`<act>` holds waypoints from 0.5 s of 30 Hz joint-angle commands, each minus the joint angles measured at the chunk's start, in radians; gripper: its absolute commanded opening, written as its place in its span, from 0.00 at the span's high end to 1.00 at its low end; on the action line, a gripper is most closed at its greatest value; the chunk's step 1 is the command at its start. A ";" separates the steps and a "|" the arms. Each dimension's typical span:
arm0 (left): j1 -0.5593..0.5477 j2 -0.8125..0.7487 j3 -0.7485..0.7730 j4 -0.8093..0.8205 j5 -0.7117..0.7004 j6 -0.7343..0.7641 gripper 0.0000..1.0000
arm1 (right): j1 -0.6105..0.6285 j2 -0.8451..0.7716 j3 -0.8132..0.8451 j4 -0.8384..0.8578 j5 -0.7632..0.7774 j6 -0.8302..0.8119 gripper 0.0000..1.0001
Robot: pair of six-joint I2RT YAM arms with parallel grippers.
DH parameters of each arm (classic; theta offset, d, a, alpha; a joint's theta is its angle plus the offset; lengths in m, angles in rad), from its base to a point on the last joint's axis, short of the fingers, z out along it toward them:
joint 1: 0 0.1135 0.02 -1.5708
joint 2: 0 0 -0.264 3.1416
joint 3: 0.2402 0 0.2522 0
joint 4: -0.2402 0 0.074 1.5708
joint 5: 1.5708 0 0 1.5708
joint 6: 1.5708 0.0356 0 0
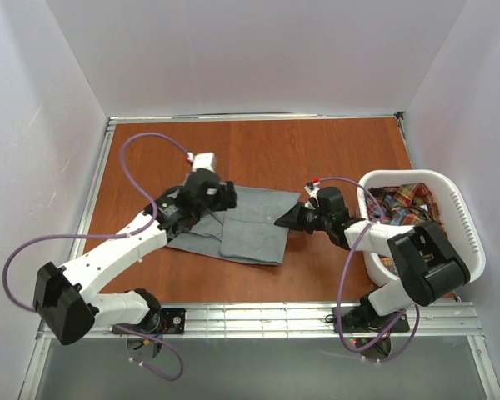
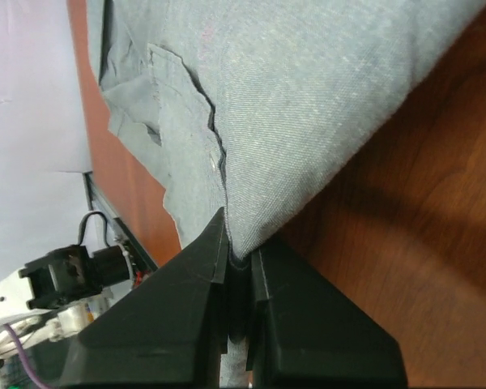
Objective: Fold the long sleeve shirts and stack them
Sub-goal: Fold the shirt
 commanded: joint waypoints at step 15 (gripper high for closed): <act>0.502 0.190 -0.155 0.102 0.291 0.013 0.28 | -0.128 -0.014 0.507 -1.030 0.072 -0.705 0.99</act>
